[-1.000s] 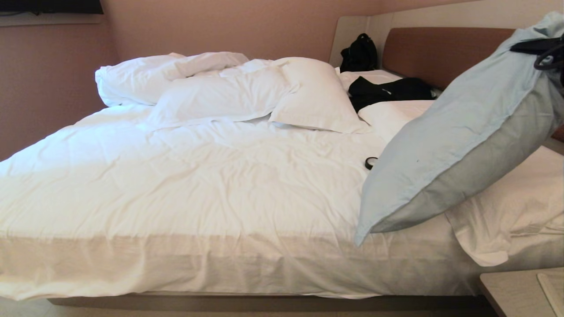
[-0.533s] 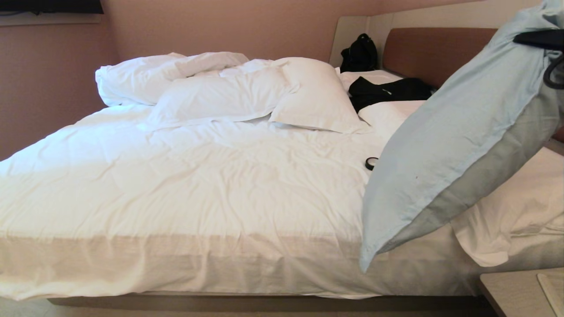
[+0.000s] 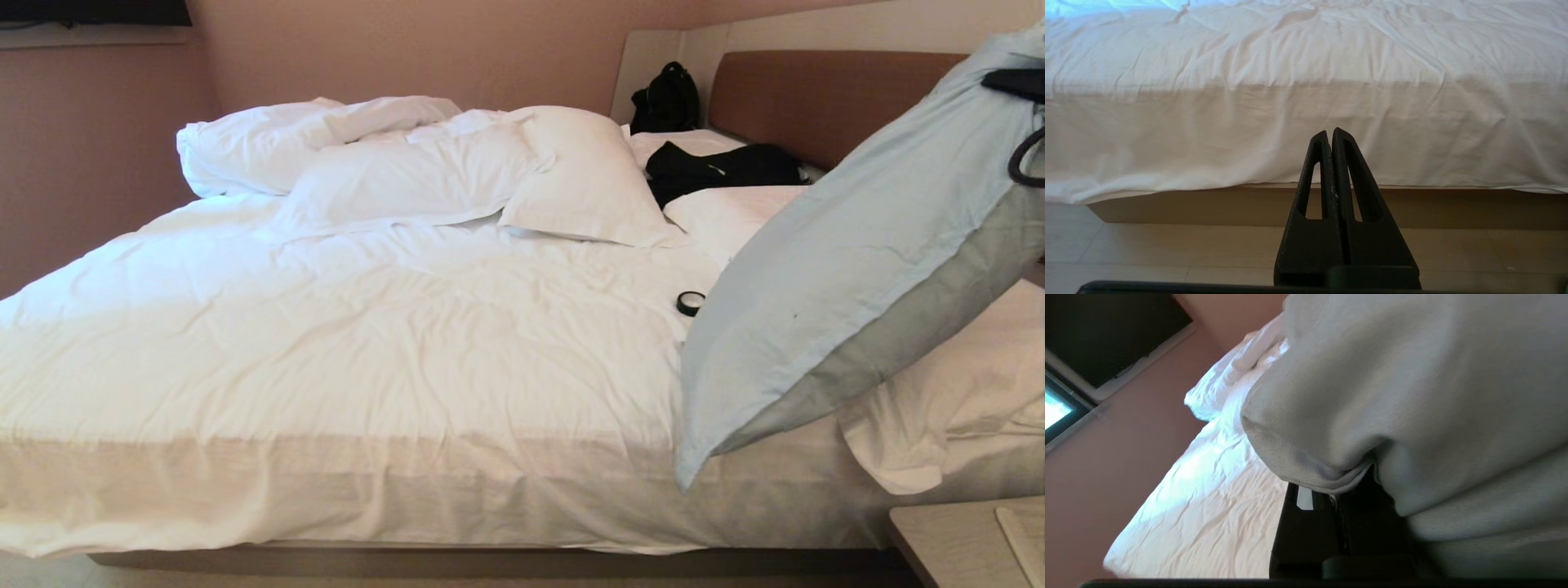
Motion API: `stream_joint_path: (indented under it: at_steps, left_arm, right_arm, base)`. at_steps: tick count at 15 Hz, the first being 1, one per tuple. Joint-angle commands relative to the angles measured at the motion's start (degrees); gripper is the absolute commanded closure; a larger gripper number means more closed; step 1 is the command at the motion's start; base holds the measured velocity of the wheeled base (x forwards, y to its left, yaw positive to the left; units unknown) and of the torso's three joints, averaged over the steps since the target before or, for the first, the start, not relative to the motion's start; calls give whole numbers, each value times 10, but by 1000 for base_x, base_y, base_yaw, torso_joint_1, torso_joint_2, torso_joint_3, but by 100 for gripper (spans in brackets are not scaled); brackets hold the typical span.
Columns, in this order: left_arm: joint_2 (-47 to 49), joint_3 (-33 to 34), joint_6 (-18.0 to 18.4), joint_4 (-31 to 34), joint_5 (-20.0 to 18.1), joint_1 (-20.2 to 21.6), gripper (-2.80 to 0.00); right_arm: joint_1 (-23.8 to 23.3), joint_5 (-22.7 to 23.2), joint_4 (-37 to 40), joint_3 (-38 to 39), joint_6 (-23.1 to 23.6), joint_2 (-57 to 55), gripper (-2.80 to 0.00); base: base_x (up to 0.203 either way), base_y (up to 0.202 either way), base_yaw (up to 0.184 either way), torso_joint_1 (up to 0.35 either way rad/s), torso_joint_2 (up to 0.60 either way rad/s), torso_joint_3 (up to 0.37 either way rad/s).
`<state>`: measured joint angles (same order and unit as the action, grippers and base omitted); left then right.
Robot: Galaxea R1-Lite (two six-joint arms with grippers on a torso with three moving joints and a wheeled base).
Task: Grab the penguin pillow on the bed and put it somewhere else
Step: Place the pillow at the bedside
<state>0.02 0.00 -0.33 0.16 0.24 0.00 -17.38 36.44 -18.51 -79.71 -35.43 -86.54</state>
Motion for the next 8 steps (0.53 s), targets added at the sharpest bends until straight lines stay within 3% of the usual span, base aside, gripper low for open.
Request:
stream_joint_path:
  at_steps: [1, 3, 8]
  left_arm:
    - [0, 1, -1, 0, 0, 0, 0]
    - [0, 1, -1, 0, 0, 0, 0]
    - [0, 1, 0, 0, 0, 0, 0]
  right_arm:
    - [-4, 2, -15, 2, -2, 3, 0]
    - [-5, 3, -15, 2, -2, 2, 0]
    - [-5, 3, -15, 2, -2, 0, 0]
  base:
    - [0, 0, 0, 0, 0, 0]
    - [28, 0, 1, -1, 0, 2]
    - [189, 0, 0, 2, 4, 5]
